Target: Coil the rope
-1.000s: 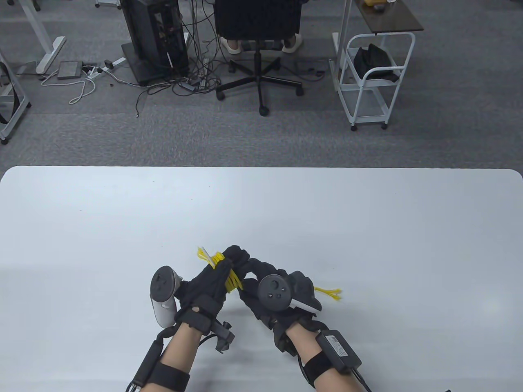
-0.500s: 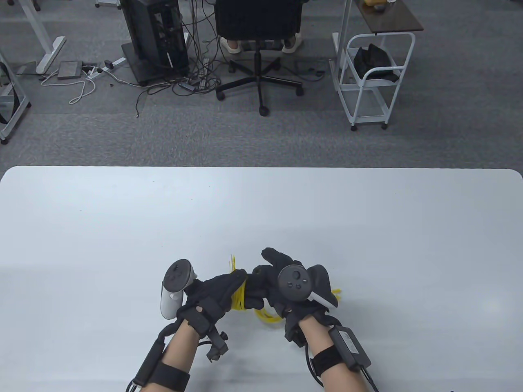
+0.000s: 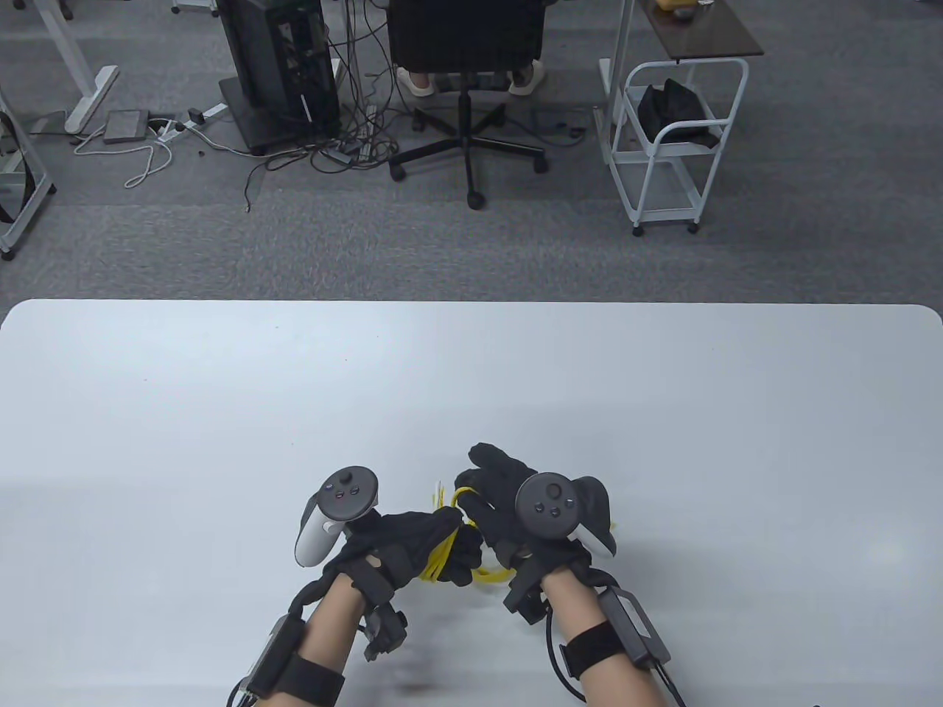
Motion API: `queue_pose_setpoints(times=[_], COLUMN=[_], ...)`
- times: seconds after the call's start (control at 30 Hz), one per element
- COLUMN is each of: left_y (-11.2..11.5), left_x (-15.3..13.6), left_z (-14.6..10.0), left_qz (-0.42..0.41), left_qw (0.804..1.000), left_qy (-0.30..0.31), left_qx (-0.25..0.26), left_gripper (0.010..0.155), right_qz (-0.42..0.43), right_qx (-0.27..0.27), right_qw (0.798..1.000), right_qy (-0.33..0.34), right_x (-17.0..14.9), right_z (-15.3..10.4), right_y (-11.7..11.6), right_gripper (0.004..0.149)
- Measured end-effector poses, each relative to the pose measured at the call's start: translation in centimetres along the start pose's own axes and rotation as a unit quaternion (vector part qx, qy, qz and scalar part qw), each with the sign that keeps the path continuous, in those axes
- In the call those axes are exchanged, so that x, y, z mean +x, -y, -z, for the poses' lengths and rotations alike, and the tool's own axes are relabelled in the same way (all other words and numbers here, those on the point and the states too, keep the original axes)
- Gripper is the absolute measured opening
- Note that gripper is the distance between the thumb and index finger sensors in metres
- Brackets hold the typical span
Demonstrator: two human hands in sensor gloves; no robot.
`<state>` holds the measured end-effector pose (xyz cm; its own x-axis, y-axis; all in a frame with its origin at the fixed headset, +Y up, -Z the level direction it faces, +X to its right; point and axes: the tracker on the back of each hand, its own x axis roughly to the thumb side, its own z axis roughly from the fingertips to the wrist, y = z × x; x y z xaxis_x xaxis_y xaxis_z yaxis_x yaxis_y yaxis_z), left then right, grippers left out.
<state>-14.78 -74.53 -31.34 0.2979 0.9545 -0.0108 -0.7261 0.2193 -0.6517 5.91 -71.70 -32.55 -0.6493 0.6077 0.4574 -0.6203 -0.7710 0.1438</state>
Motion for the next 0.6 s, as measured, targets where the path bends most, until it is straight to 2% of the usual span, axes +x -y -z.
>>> queue_pose_setpoints(times=[0.13, 0.47, 0.6], left_y=[-0.5, -1.7, -1.7], left_x=[0.0, -0.2, 0.0], left_z=[-0.5, -1.5, -1.7], left_qz=[-0.016, -0.002, 0.017], left_qw=[0.998, 0.983, 0.976], left_qy=[0.005, -0.008, -0.005], left_qx=[0.054, 0.182, 0.216], left_gripper=[0.065, 0.063, 0.059], right_qz=[0.013, -0.008, -0.019], right_qx=[-0.018, 0.012, 0.030], right_qw=[1.000, 0.999, 0.998], right_qy=[0.017, 0.044, 0.052], right_x=[0.8, 1.7, 2.1], right_z=[-0.1, -0.1, -0.1], right_y=[-0.4, -1.4, -2.1], right_gripper=[0.042, 0.043, 0.043])
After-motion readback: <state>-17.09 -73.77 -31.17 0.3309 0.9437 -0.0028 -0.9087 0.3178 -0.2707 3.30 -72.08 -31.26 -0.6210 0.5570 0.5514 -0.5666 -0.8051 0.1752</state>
